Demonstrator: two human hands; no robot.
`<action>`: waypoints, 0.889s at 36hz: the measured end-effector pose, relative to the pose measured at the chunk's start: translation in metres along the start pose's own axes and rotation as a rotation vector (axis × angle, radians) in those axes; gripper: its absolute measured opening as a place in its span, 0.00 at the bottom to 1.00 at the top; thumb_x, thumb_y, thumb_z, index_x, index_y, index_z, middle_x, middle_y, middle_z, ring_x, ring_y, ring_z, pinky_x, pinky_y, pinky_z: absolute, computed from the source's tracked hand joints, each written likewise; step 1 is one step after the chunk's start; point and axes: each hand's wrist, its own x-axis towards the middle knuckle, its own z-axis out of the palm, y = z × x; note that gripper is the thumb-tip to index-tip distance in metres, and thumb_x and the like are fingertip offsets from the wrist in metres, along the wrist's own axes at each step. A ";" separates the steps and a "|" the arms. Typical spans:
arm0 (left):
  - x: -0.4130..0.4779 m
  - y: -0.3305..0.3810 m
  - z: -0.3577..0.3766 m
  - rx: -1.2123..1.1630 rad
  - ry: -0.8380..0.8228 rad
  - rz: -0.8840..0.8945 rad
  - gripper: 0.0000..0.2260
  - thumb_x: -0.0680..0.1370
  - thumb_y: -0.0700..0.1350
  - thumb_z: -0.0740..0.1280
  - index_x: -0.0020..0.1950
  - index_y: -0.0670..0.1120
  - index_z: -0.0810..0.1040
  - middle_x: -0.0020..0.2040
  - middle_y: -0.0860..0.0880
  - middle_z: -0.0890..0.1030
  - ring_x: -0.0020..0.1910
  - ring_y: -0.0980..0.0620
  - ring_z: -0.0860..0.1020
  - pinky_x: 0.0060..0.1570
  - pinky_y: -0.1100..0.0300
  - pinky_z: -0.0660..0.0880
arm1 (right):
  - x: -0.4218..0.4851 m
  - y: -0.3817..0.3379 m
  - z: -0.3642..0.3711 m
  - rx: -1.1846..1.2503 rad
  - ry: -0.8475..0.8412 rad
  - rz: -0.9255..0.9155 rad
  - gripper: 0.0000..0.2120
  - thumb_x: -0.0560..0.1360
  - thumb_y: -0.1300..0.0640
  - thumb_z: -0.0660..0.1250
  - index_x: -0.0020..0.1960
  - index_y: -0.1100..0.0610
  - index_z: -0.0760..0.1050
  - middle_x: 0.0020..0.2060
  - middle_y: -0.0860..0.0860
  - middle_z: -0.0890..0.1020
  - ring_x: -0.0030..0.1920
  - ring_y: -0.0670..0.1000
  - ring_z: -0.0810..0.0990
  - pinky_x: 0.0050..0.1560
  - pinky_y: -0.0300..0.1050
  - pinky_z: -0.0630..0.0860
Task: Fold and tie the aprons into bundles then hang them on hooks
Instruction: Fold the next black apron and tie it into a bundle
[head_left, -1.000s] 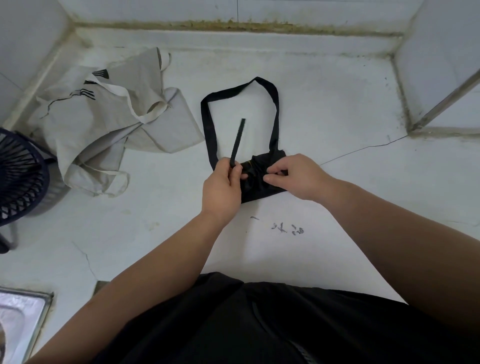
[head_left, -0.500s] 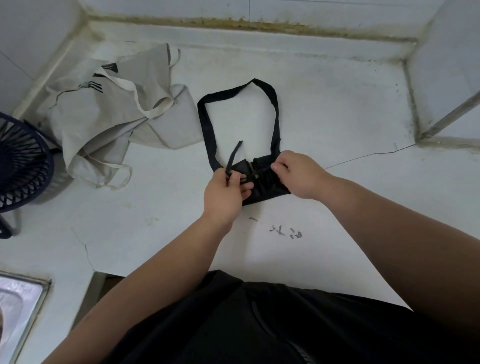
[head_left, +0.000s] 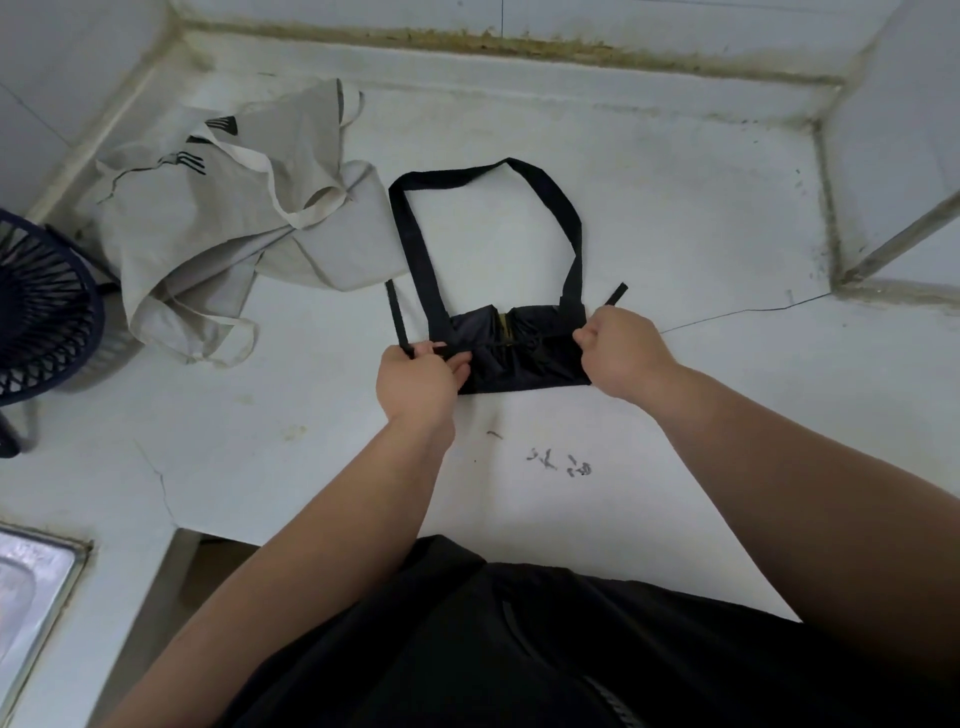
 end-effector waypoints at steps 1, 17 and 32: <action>0.000 0.001 0.000 -0.056 -0.049 -0.043 0.08 0.83 0.39 0.54 0.48 0.40 0.70 0.48 0.41 0.79 0.37 0.53 0.83 0.36 0.64 0.80 | 0.000 0.001 -0.001 0.015 -0.002 0.001 0.10 0.79 0.66 0.55 0.43 0.67 0.73 0.41 0.58 0.77 0.47 0.60 0.75 0.43 0.47 0.69; -0.005 0.009 0.006 0.427 -0.398 0.177 0.12 0.77 0.55 0.67 0.51 0.47 0.74 0.47 0.50 0.81 0.47 0.54 0.78 0.50 0.59 0.75 | 0.004 -0.018 -0.003 0.265 -0.102 -0.094 0.23 0.79 0.44 0.59 0.31 0.56 0.59 0.29 0.52 0.65 0.32 0.52 0.66 0.33 0.44 0.62; 0.003 0.014 0.003 0.685 -0.521 0.309 0.15 0.70 0.42 0.77 0.51 0.50 0.74 0.42 0.52 0.79 0.39 0.55 0.77 0.50 0.59 0.78 | 0.003 -0.013 -0.007 0.506 -0.135 0.010 0.18 0.79 0.53 0.60 0.48 0.71 0.74 0.39 0.58 0.74 0.38 0.55 0.72 0.47 0.56 0.78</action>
